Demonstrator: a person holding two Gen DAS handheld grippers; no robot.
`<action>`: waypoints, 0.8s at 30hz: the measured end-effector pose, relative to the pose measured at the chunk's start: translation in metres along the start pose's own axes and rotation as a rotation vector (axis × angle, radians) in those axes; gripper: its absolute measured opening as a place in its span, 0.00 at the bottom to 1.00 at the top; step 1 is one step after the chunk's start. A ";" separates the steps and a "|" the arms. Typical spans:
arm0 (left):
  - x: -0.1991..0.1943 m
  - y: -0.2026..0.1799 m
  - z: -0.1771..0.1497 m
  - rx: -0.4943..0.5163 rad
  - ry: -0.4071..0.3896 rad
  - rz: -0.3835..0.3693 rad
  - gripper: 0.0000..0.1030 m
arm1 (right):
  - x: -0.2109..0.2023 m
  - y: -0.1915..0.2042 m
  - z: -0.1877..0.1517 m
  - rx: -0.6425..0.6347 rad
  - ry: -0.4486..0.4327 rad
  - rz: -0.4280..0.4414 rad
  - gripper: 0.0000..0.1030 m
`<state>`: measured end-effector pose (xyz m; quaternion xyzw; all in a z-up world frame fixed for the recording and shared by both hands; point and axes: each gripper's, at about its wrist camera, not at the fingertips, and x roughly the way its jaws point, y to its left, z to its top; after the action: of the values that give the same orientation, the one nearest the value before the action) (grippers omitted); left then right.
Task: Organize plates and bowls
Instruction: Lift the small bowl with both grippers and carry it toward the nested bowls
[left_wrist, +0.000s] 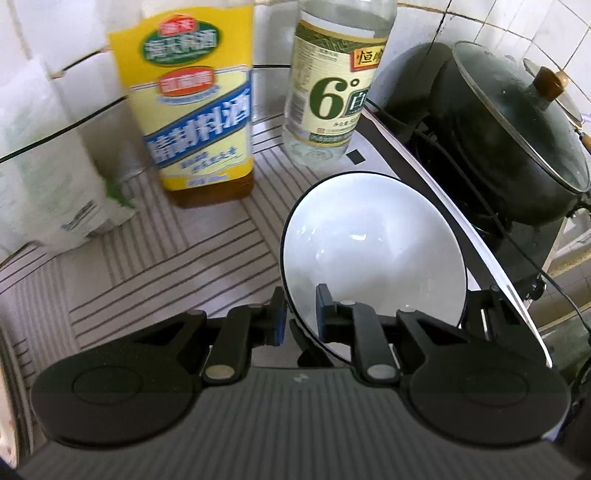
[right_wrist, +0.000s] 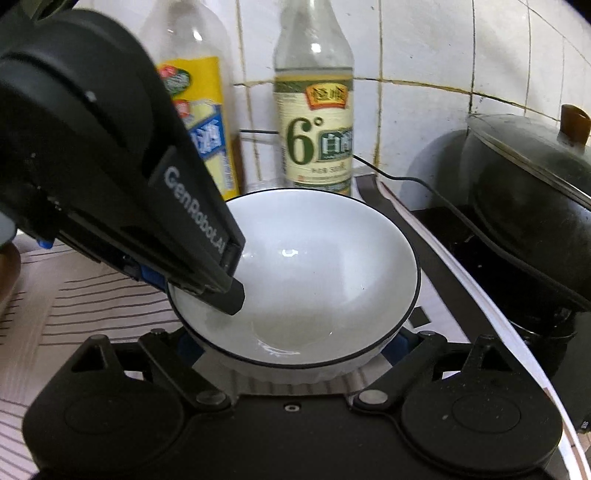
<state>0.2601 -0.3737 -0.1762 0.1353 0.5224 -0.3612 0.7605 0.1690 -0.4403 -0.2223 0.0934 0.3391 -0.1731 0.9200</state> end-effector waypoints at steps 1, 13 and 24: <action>-0.004 0.001 -0.003 -0.005 0.001 0.005 0.14 | -0.003 0.002 -0.001 -0.003 -0.004 0.011 0.92; -0.074 0.022 -0.035 -0.066 -0.022 0.047 0.15 | -0.052 0.033 0.003 -0.083 -0.046 0.117 0.92; -0.160 0.056 -0.092 -0.165 -0.043 0.069 0.15 | -0.114 0.071 0.006 -0.246 -0.084 0.251 0.92</action>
<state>0.2035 -0.2151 -0.0811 0.0824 0.5290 -0.2933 0.7921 0.1187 -0.3472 -0.1394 0.0144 0.3045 -0.0178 0.9522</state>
